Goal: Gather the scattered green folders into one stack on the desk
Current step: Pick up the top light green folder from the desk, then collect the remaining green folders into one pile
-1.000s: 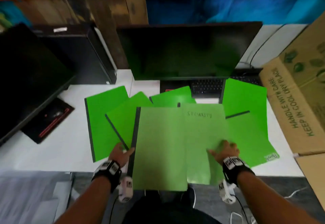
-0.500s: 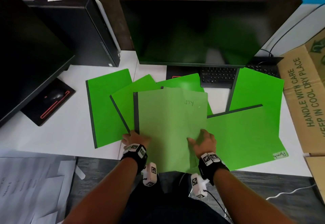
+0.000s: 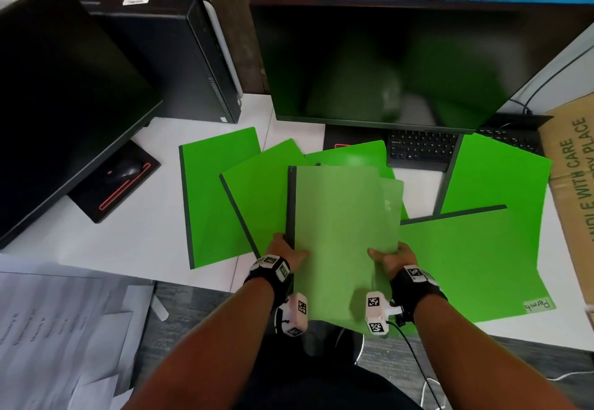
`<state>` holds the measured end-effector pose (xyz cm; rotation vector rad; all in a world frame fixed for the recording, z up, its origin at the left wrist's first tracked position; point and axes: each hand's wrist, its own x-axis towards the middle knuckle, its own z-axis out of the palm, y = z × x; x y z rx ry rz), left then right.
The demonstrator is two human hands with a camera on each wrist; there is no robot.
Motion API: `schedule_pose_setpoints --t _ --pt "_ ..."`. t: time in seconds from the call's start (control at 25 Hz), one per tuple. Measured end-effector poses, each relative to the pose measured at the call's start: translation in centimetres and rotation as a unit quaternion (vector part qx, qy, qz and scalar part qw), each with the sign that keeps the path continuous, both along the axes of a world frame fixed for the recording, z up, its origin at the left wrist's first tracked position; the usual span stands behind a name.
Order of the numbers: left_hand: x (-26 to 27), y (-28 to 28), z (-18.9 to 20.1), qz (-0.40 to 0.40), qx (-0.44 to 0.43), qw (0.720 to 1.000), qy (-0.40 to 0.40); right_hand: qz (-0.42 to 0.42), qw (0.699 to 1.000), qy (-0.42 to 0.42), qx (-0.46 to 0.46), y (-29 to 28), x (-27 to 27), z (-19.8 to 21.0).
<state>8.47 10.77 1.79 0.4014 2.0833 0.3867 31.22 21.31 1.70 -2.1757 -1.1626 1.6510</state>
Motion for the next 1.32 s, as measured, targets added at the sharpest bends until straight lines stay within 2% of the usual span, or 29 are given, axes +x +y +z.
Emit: schedule_pose_setpoints --t 0.08,0.16,0.28,0.44,0.52,0.56,0.64,0.72,0.88,1.08,1.24,1.32 --pt "0.1 0.2 0.2 0.004 0.007 1.000 -0.006 -0.028 0.999 0.039 0.010 0.2 0.5 0.4" --pt "0.2 0.3 0.0 0.003 0.055 0.998 0.000 -0.049 0.995 0.083 -0.001 0.3 1.3 0.8" --pt "0.9 -0.2 1.2 -0.015 0.137 0.990 0.018 -0.036 0.990 0.134 -0.034 -0.3 2.2 -0.4" --pt "0.6 0.0 2.6 -0.060 0.148 0.984 0.073 -0.030 0.987 0.159 0.004 -0.4 2.6 0.5" --pt "-2.7 0.2 2.5 0.017 0.125 0.981 0.145 -0.035 0.985 0.166 0.021 0.4 2.9 1.0" --pt "-4.8 0.1 2.2 0.058 0.081 0.980 0.171 -0.035 0.985 0.168 0.032 0.5 3.1 1.5" --pt "-9.0 -0.6 2.0 0.082 -0.045 0.975 0.203 -0.029 0.983 0.177 0.033 0.5 3.3 1.9" --pt "-11.8 -1.1 1.3 0.091 -0.140 0.968 0.189 -0.010 0.982 0.184 0.049 0.7 3.4 1.6" --pt "-13.2 -1.2 0.0 0.111 -0.170 0.969 0.140 0.020 0.976 0.212 0.042 0.2 2.5 2.9" --pt "-15.4 -2.3 -0.5 0.237 -0.120 0.951 0.157 0.007 0.977 0.213 0.028 -0.2 1.9 2.0" --pt "-16.4 -4.2 -0.3 0.265 -0.054 0.959 0.086 -0.004 0.979 0.203 0.028 -0.6 1.4 1.6" --pt "-16.2 -5.4 -0.2 0.272 -0.032 0.959 0.078 -0.004 0.982 0.187 0.036 -0.8 1.6 1.7"
